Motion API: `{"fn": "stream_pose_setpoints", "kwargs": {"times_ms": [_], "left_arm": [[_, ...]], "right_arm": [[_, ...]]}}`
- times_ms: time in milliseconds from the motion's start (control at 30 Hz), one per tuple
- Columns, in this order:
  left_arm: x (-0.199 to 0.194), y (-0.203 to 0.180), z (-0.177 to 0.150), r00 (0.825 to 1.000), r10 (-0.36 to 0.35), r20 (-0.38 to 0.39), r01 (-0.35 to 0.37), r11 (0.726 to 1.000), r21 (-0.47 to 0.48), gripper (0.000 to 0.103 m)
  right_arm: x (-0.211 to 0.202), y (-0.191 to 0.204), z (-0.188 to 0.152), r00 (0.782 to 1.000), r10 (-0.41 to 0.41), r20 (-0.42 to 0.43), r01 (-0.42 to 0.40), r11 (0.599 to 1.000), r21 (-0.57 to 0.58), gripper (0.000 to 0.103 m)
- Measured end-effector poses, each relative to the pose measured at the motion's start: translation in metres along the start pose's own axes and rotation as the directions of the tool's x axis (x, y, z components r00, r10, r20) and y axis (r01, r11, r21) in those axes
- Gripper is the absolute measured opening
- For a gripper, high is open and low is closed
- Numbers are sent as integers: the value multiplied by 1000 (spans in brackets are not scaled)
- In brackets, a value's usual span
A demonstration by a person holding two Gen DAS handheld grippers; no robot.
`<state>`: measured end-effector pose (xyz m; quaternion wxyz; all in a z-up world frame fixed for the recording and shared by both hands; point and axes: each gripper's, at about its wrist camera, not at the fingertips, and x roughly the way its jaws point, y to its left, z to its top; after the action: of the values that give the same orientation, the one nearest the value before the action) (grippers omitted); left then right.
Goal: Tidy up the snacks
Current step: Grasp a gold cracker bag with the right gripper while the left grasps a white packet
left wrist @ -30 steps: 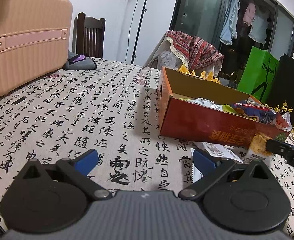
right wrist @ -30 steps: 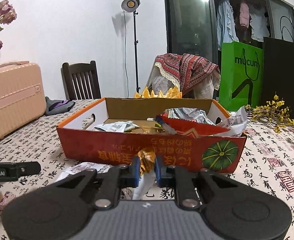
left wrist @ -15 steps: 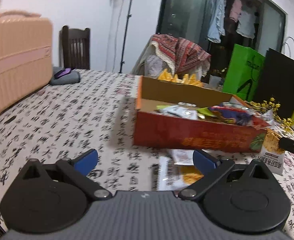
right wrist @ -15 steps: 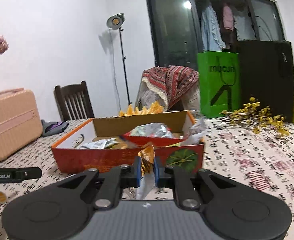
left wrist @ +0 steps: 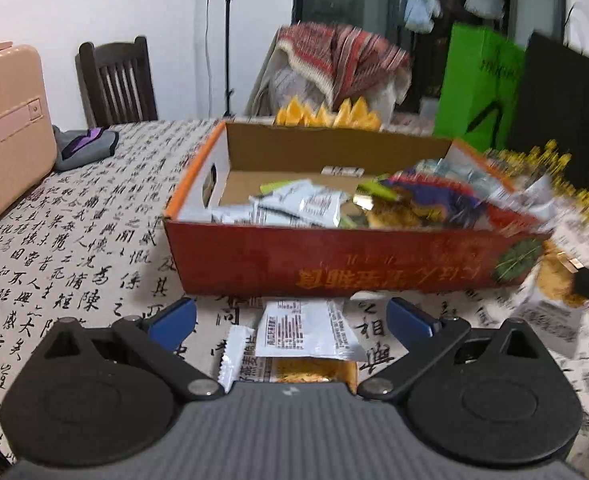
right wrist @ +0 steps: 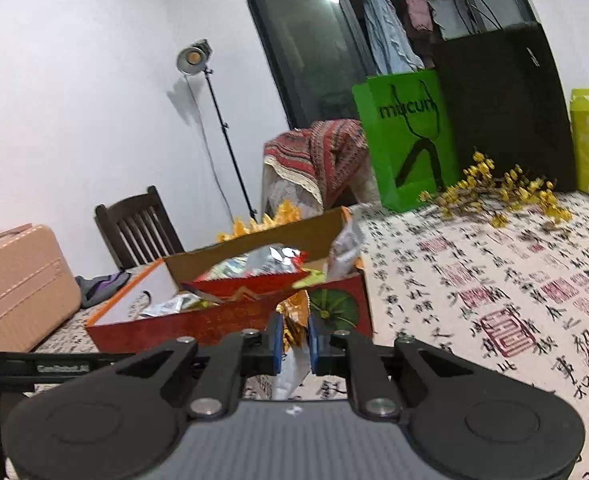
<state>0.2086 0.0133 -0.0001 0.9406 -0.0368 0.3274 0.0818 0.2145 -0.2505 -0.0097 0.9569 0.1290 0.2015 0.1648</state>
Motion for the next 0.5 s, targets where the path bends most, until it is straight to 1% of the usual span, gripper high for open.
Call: {"fn": "stream_pose_setpoints", "kwargs": {"times_ms": [100, 167, 233, 300, 367, 400, 433, 500], "left_arm": [[12, -6, -1, 1000, 8, -15, -9, 1000, -14, 103], [16, -9, -3, 1000, 9, -10, -9, 1000, -15, 103], [20, -12, -4, 1000, 25, -4, -25, 1000, -3, 99], [23, -11, -5, 1000, 8, -13, -8, 1000, -5, 90], [27, -9, -8, 999, -28, -28, 28, 999, -16, 72], [28, -9, -9, 999, -30, -32, 30, 999, -16, 66], [30, -10, -10, 999, -27, -32, 26, 1000, -13, 63], [31, -8, -12, 999, -28, -27, 28, 999, -16, 62]], "right_arm": [[2, -6, -2, 1000, -15, -7, 16, 1000, 24, 12], [2, -7, -2, 1000, -20, -7, 20, 999, 30, 12], [2, -6, -3, 1000, -18, -9, 19, 999, 28, 12], [2, -5, -4, 1000, -19, -7, 19, 1000, 23, 12], [2, -4, -4, 1000, -22, -6, 22, 1000, 19, 12], [3, -3, -4, 1000, -24, -6, 24, 1000, 16, 12], [3, -2, -5, 1000, -27, -7, 27, 1000, 12, 13], [4, 0, -5, 1000, -30, -6, 30, 1000, 4, 12]]}}
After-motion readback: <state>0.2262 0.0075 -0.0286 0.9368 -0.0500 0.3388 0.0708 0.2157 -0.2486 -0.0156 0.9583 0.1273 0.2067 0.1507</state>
